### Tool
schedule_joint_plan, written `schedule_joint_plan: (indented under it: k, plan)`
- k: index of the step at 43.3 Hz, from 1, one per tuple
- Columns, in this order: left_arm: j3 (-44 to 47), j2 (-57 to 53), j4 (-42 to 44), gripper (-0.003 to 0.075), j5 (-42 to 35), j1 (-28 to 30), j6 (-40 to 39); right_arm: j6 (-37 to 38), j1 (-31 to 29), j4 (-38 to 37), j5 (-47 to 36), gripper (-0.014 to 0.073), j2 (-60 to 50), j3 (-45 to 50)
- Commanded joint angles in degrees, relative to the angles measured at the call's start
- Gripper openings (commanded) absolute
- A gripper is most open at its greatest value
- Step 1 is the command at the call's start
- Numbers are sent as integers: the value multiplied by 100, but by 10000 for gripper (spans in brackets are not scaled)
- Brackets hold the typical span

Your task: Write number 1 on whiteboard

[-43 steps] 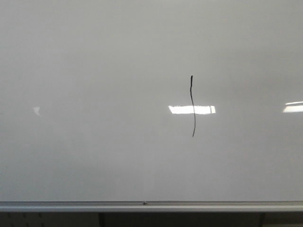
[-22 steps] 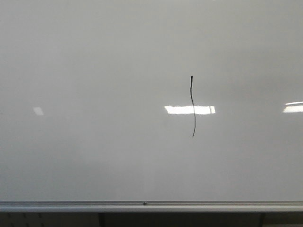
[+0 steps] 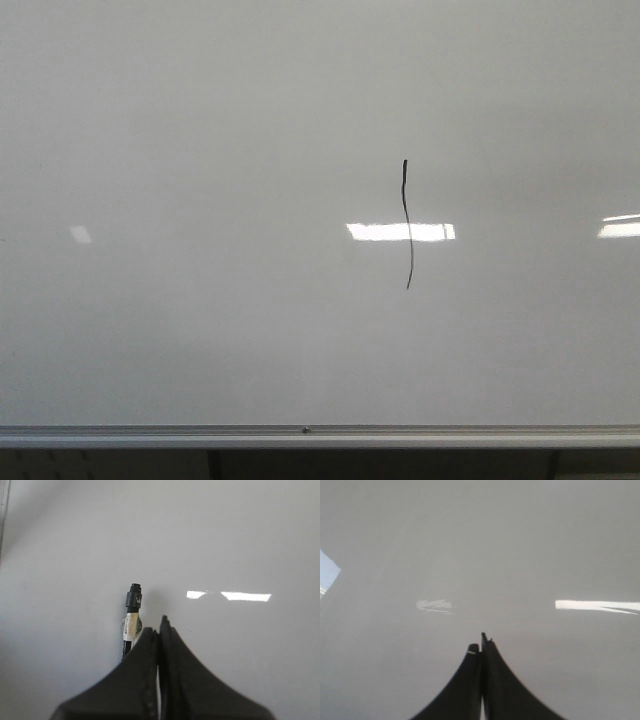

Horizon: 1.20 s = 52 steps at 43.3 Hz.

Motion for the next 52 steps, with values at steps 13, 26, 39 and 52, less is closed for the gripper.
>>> schedule_joint_plan:
  k: [13,26,39,52]
  plan:
    - [127,-105,-64,-20,-527,-19,-67,-61,-11,117,-168,-60,48,-147]
    - [127,-105,-64,-20,-527,-19,-67,-61,-11,117,-168,-60,48,-147]
    - [127,-105,-64,-20,-527,-19,-67,477,-11,-971,-194,-60,38,-106]
    - [127,-105,-64,-20,-527,-19,-67,3989,-11,-4453,-1009,-60,-367,812]
